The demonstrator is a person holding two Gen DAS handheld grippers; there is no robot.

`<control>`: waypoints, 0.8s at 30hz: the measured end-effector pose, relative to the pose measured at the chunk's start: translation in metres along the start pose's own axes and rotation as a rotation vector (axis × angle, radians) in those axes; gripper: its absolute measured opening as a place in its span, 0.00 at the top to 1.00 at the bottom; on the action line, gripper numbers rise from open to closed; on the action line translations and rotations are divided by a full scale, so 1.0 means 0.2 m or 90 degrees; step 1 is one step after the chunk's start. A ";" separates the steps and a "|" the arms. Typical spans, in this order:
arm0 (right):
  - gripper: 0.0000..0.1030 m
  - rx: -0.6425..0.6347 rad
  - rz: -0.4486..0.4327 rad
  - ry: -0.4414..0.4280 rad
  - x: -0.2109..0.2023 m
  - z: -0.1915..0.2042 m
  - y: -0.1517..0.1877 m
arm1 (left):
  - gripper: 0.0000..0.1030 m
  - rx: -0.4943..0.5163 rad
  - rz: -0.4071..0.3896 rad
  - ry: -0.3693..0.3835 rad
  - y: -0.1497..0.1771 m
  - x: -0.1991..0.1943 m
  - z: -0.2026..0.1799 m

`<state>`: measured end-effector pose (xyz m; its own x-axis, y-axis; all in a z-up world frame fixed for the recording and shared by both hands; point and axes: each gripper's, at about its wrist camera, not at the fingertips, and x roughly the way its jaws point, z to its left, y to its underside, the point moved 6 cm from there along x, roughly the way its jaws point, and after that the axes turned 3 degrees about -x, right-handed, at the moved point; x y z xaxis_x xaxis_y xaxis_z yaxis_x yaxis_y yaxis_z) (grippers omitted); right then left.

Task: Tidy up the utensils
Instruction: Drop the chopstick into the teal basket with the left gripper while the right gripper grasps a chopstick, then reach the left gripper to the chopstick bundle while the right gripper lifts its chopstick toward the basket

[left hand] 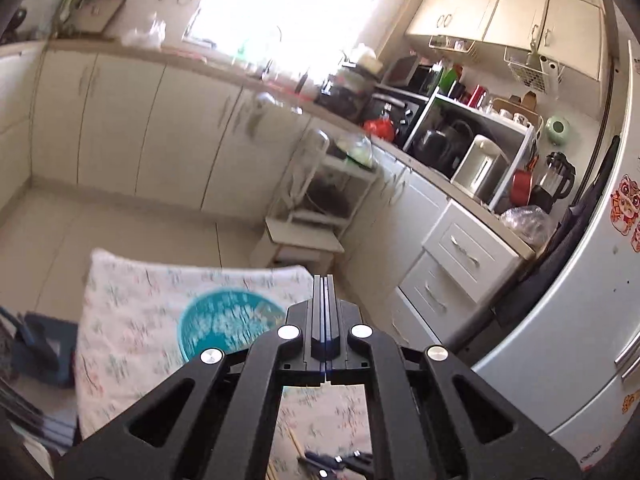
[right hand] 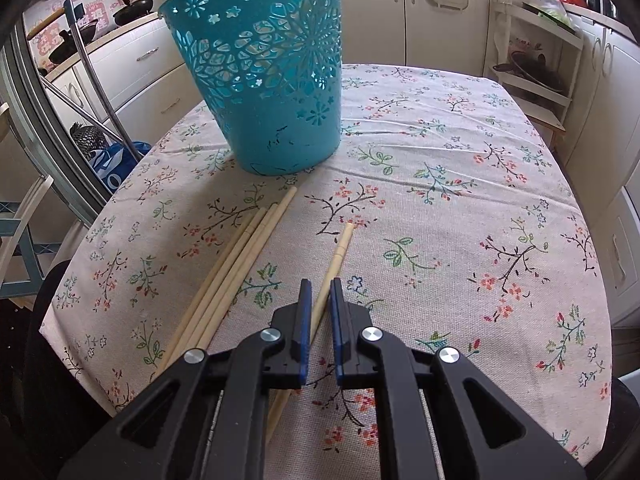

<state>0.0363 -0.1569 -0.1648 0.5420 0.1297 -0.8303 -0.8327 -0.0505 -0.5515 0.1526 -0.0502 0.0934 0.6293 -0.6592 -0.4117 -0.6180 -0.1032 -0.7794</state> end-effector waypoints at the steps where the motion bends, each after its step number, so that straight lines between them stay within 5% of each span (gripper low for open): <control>1: 0.90 0.001 -0.001 -0.002 0.00 0.00 0.00 | 1.00 0.002 -0.005 -0.002 -0.03 -0.01 0.00; 6: 0.90 -0.004 -0.006 -0.006 0.00 0.00 0.01 | 1.00 0.006 0.007 -0.011 -0.02 -0.02 0.03; 15: 0.90 -0.043 -0.007 0.032 -0.01 0.03 0.01 | 1.00 -0.059 0.131 -0.047 0.44 0.14 0.25; 20: 0.94 0.044 -0.010 -0.043 -0.03 -0.04 0.01 | 1.00 -0.085 0.177 -0.074 0.68 0.14 0.36; 24: 0.94 0.079 -0.064 -0.087 -0.14 -0.06 -0.03 | 1.00 -0.099 0.223 -0.094 0.84 0.18 0.42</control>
<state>0.0277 -0.1720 -0.1387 0.6100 0.2619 -0.7479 -0.7870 0.0903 -0.6103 0.1110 -0.0289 -0.0932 0.4223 -0.5622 -0.7111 -0.8635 -0.0109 -0.5042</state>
